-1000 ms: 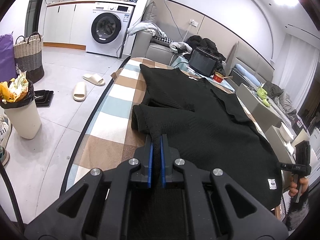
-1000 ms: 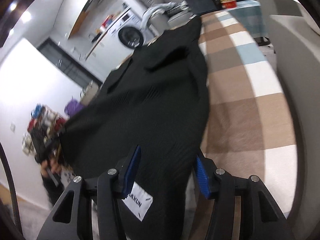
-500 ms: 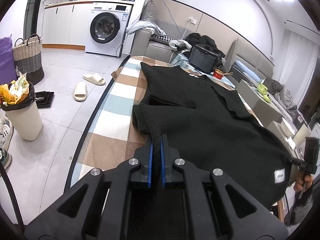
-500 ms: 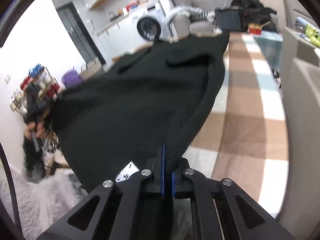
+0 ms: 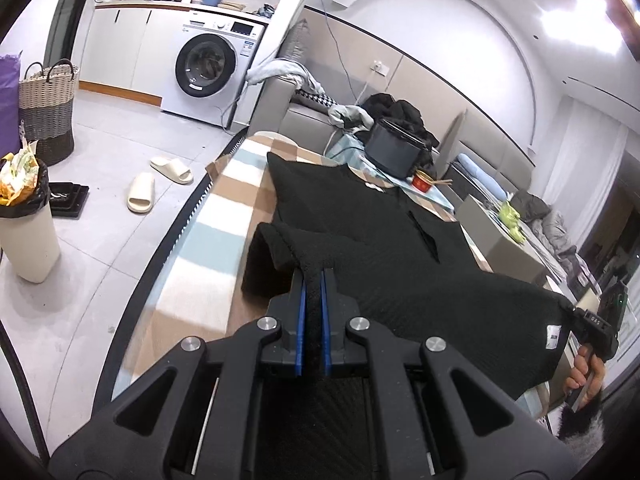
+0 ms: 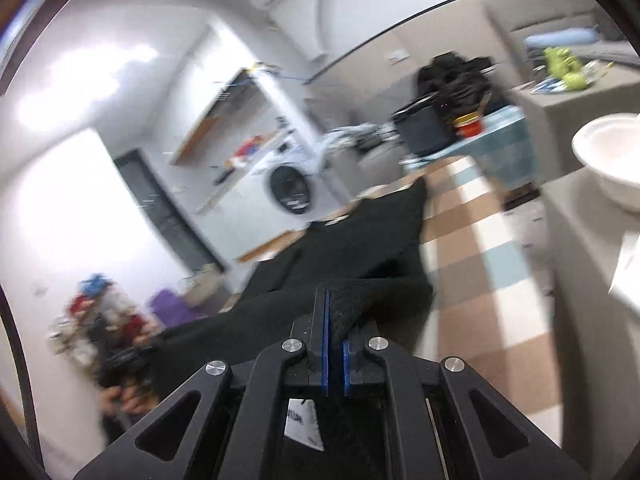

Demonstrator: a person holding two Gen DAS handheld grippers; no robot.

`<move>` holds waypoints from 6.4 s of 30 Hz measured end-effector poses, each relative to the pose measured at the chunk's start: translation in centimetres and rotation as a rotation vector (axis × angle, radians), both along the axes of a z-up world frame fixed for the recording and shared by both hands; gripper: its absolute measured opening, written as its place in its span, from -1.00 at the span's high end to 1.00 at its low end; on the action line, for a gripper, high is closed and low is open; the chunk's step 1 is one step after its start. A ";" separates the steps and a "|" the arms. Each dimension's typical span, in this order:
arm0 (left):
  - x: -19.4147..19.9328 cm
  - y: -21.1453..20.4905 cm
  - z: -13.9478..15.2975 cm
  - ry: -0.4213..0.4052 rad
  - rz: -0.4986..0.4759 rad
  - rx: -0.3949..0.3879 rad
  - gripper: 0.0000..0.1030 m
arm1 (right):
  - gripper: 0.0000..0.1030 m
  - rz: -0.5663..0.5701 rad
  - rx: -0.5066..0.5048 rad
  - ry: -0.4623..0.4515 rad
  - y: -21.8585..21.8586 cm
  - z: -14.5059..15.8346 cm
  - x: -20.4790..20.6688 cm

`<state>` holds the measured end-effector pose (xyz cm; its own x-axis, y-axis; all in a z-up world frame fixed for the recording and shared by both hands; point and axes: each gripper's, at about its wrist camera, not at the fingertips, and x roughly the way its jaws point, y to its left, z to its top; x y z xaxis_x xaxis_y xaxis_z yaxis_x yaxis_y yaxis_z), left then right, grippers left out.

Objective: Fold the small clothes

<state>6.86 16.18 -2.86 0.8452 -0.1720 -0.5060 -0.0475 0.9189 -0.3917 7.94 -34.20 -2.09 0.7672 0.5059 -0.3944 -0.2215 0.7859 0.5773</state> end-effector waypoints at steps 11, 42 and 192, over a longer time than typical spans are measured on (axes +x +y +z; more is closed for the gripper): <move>9.0 0.5 -3.7 0.141 0.054 0.081 0.91 | 0.54 -0.088 -0.229 0.344 2.6 -4.7 10.4; 18.0 -2.1 -8.9 0.300 -0.047 0.194 0.76 | 0.32 0.054 -0.397 0.397 5.1 -7.8 15.5; 14.2 3.9 -2.4 0.159 0.161 0.038 -0.04 | 0.17 -0.178 -0.077 0.306 -0.3 -2.9 18.4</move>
